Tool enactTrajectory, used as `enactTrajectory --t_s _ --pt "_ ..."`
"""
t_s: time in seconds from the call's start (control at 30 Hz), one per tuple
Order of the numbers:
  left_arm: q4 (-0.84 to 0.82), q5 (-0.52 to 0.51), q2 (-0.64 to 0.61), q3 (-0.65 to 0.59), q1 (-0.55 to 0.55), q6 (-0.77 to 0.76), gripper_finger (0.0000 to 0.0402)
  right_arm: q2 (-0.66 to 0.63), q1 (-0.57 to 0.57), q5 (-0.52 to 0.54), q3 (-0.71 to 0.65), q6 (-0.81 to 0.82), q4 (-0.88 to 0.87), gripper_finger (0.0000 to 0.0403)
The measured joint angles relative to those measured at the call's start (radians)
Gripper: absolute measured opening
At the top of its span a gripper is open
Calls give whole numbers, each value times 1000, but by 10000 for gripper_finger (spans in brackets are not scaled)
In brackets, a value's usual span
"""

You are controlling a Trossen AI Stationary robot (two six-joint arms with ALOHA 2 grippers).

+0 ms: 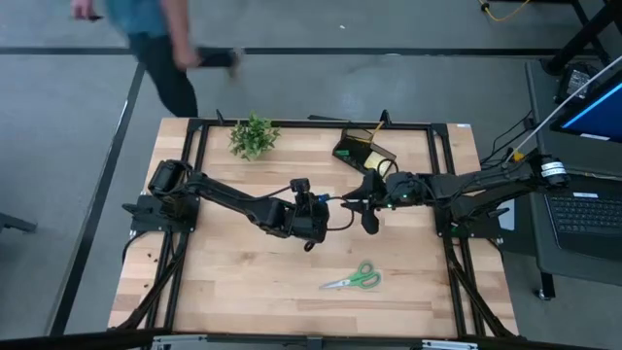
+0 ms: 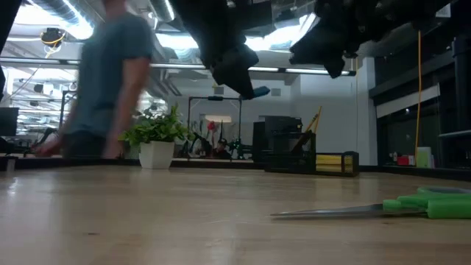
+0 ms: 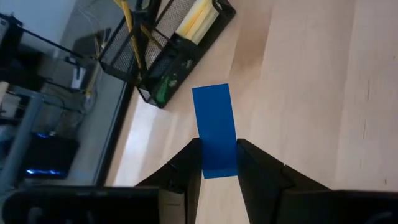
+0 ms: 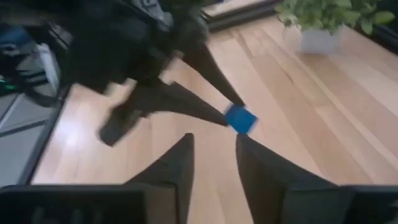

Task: Pick and place office supplies into organizer
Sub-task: Put the blue eraser into the black desk organizer

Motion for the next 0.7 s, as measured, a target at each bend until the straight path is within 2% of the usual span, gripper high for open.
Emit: enactTrajectory --t_s 0.17,0.3,0.4,0.6,0.7 --pt "2 -16 0 0 -7 36 90 83 -43 -16 0 46 66 162" --pt "8 -30 0 0 -7 53 90 144 -84 -109 -1 73 176 180" --pt "10 -31 0 0 -7 56 90 184 -112 -183 -1 97 210 183" --pt "14 -53 0 1 -7 79 90 231 -147 -191 -1 105 225 184" --pt "19 -53 0 1 -7 82 90 240 -157 -235 -1 107 259 184"
